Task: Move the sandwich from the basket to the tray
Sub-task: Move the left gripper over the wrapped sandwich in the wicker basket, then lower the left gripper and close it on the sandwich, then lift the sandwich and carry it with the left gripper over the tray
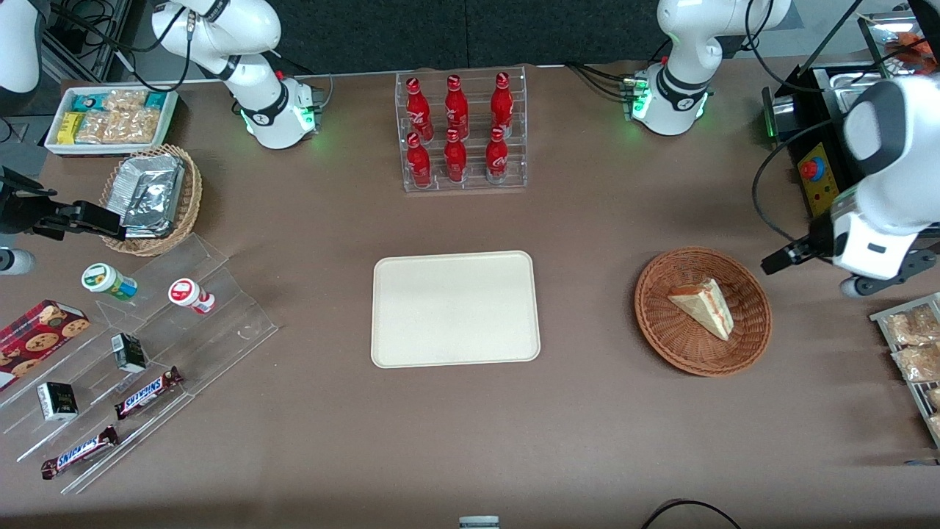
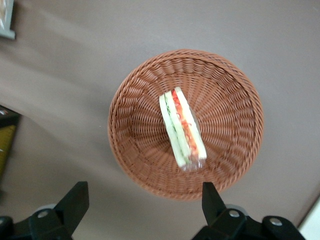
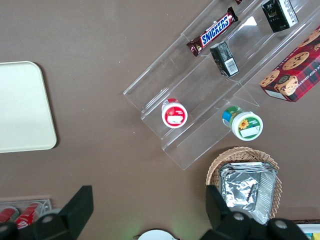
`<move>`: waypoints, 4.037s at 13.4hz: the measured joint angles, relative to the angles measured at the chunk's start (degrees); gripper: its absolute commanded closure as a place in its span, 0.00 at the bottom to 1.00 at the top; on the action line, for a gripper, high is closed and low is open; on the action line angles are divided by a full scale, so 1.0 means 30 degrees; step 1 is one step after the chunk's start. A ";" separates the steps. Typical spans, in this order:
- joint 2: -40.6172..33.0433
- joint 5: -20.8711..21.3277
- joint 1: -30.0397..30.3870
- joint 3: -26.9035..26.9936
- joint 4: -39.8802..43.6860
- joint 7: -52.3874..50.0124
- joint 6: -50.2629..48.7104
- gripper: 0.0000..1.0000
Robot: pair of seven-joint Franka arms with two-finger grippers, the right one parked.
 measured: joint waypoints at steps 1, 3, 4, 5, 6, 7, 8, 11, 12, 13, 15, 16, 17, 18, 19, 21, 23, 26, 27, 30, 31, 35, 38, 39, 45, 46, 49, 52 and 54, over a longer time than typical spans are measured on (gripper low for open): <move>0.0028 0.0000 -0.0005 -0.0014 -0.0881 -0.1326 0.1158 0.00; 0.0247 -0.0009 -0.0022 -0.0048 -0.2286 -0.4072 0.3145 0.00; 0.0486 -0.0011 -0.0061 -0.0081 -0.2718 -0.5425 0.3946 0.00; 0.0781 -0.0011 -0.0126 -0.0125 -0.2993 -0.6659 0.4653 0.00; 0.1105 -0.0017 -0.0188 -0.0184 -0.3134 -0.7736 0.5308 0.00; 0.1416 -0.0020 -0.0252 -0.0238 -0.3163 -0.8571 0.5850 0.00; 0.1701 -0.0034 -0.0377 -0.0274 -0.3164 -0.9119 0.6322 0.00; 0.2550 -0.0049 -0.1070 -0.0329 -0.3175 -1.0002 0.7167 0.00; 0.2750 -0.0048 -0.1214 -0.0336 -0.3189 -1.0091 0.7252 0.00; 0.2891 -0.0048 -0.1259 -0.0343 -0.3233 -1.0123 0.7280 0.00; 0.2992 -0.0048 -0.1255 -0.0320 -0.3363 -1.0124 0.7395 0.00; 0.3078 -0.0048 -0.1255 -0.0317 -0.3447 -1.0124 0.7628 0.00; 0.3219 -0.0048 -0.1255 -0.0311 -0.3533 -1.0125 0.7977 0.00; 0.3411 -0.0048 -0.1254 -0.0309 -0.3578 -1.0125 0.8246 0.00; 0.3619 -0.0048 -0.1254 -0.0309 -0.3583 -1.0126 0.8462 0.00; 0.3969 -0.0048 -0.1254 -0.0309 -0.3597 -1.0126 0.8687 0.00; 0.4183 -0.0048 -0.1254 -0.0309 -0.3714 -1.0126 0.8745 0.00; 0.4218 -0.0048 -0.1305 -0.0341 -0.4005 -1.0126 0.8790 0.00; 0.4218 -0.0048 -0.1342 -0.0342 -0.4050 -1.0126 0.8791 0.00; 0.4218 -0.0048 -0.1383 -0.0342 -0.4109 -1.0126 0.8791 0.08; 0.4218 -0.0047 -0.1392 -0.0342 -0.4122 -1.0137 0.8790 0.13; 0.4218 -0.0048 -0.1703 -0.0346 -0.4156 -1.0875 0.8790 0.75; 0.4209 -0.0048 -0.1730 -0.0345 -0.4148 -1.0944 0.8812 0.88; 0.4196 -0.0048 -0.1730 -0.0345 -0.4110 -1.0946 0.8817 0.88; 0.2752 0.0775 -0.3590 -0.0427 -0.1200 -1.0966 0.2644 0.88; 0.2315 0.1036 -0.4229 -0.0445 -0.0451 -1.0966 0.1116 0.88; 0.1749 0.1229 -0.7014 -0.0496 0.1771 -1.1013 -0.1520 0.86; 0.2575 0.1230 -1.0147 -0.0551 0.3432 -1.1359 -0.1499 0.86; 0.4339 0.1244 -1.2029 -0.0562 0.5193 -1.1903 -0.1319 0.86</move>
